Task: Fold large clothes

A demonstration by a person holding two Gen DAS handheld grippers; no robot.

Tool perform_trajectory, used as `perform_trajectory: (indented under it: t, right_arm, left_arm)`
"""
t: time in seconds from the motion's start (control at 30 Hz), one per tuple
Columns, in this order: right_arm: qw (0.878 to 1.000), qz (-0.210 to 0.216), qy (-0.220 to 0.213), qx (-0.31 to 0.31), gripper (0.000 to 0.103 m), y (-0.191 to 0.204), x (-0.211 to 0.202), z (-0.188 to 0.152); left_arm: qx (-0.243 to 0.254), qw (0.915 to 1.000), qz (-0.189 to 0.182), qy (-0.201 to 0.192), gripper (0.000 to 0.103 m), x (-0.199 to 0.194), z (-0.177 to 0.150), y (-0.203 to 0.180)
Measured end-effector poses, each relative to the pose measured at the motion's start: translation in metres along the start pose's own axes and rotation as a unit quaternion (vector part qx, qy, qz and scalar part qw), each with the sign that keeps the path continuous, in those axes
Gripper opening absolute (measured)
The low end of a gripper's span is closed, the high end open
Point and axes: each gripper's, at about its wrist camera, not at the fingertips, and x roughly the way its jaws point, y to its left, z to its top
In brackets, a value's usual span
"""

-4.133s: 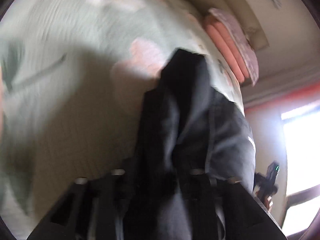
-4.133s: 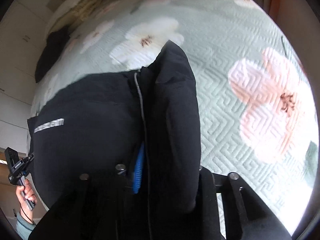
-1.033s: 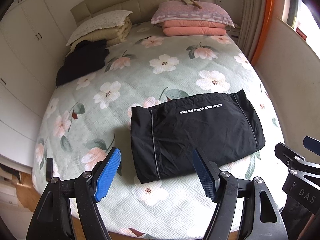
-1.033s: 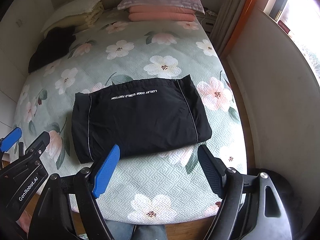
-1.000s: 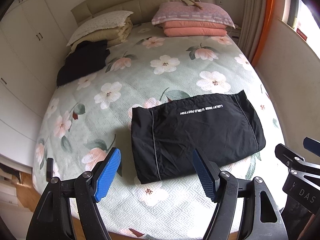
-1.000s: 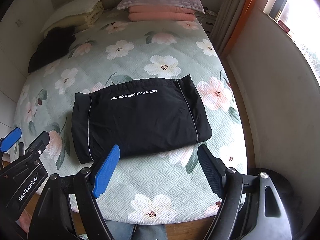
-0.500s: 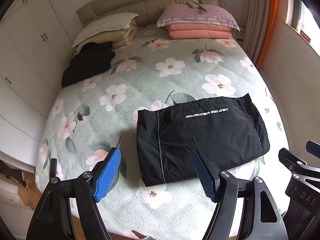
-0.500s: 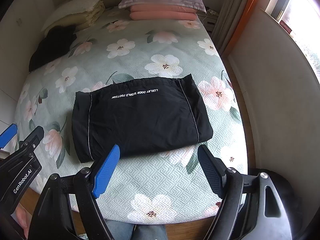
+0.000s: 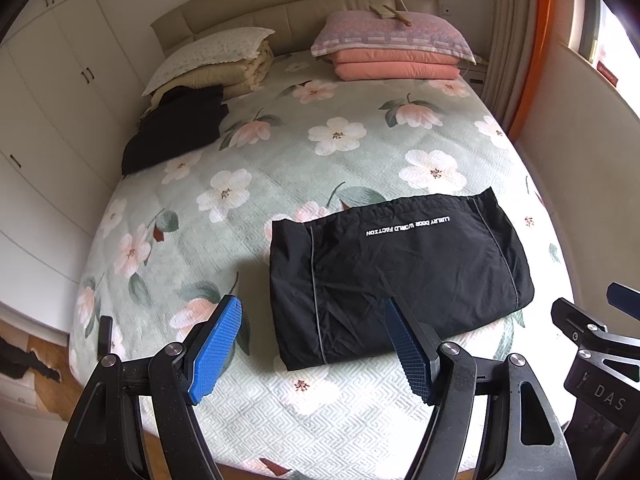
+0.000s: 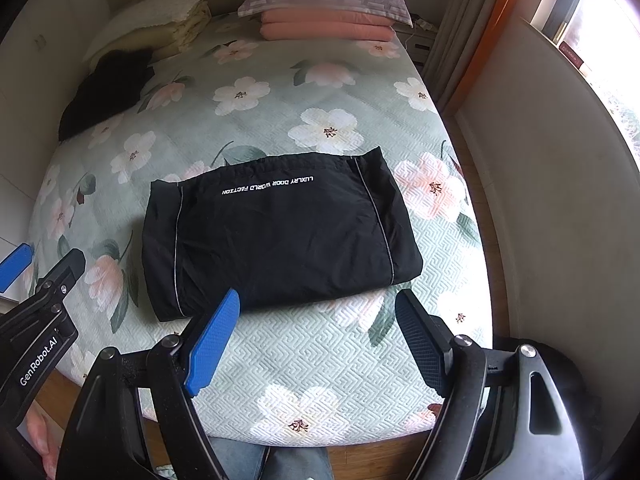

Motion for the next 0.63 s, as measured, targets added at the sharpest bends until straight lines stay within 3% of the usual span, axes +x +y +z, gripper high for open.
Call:
perform_trajectory:
  t: [0.4, 0.5, 0.63]
  right_arm:
    - [1.0, 0.011, -0.001, -0.003, 0.082, -0.011, 0.0, -0.002]
    - [1.0, 0.013, -0.001, -0.004, 0.082, -0.011, -0.001, -0.003]
    - [1.0, 0.012, -0.004, -0.004, 0.082, -0.015, -0.002, -0.005]
  left_arm:
    - [-0.002, 1.0, 0.005, 0.008, 0.075, 0.0, -0.006, -0.004]
    - [0.004, 0.9996, 0.025, -0.012, 0.076, -0.005, -0.009, -0.008]
    - [0.01, 0.9993, 0.026, -0.026, 0.076, -0.011, -0.007, -0.01]
